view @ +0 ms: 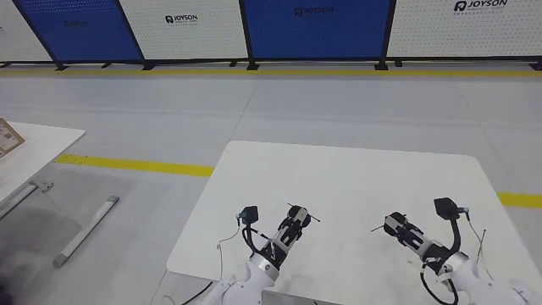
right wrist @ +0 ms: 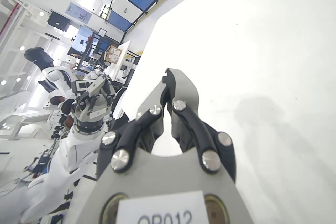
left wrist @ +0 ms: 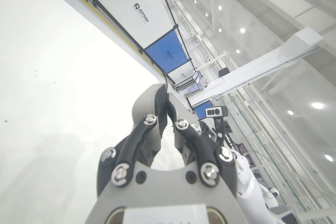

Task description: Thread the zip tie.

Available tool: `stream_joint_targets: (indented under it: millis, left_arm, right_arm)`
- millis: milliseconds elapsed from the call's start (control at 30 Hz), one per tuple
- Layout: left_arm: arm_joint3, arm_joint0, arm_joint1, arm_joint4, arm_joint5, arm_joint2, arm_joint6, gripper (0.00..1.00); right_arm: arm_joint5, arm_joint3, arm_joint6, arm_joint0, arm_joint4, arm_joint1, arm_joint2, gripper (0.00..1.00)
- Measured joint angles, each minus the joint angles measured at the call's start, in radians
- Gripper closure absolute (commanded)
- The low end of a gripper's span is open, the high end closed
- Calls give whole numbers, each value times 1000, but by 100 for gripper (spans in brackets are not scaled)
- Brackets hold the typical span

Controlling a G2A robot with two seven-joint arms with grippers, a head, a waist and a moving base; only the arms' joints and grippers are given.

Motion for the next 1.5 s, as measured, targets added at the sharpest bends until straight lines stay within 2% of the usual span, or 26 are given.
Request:
stream_joint_targets:
  millis: [300,433,500,700,800,867,1300,1367,1500]
  left_arm:
    - [0,0,0,0,0,0,0,100]
    - [0,0,0,0,0,0,0,100]
    - [0,0,0,0,0,0,0,100]
    - [0,0,0,0,0,0,0,100]
    - [0,0,0,0,0,0,0,100]
    - [0,0,0,0,0,0,0,100]
    - [0,0,0,0,0,0,0,100]
    - [0,0,0,0,0,0,0,100]
    - [0,0,0,0,0,0,0,100]
  right_arm:
    - [2,-4,12,1,-1,-3,-3,100]
    - [52,-21,16,9,-44,-7,17,100]
    - [55,-35,6,-7,-42,-6,44,100]
    - [-45,-71,-85,-95,9,-6,126,100]
    - [-62,-108,-158,-139,-13,-12,130,100]
    - [-74,-117,-154,-155,-10,-14,132,100]
    - [-82,-117,-153,-157,-6,-16,134,100]
    - [-115,-116,-180,-162,13,-23,134,100]
    - [-221,-104,-276,-163,30,-43,123,100]
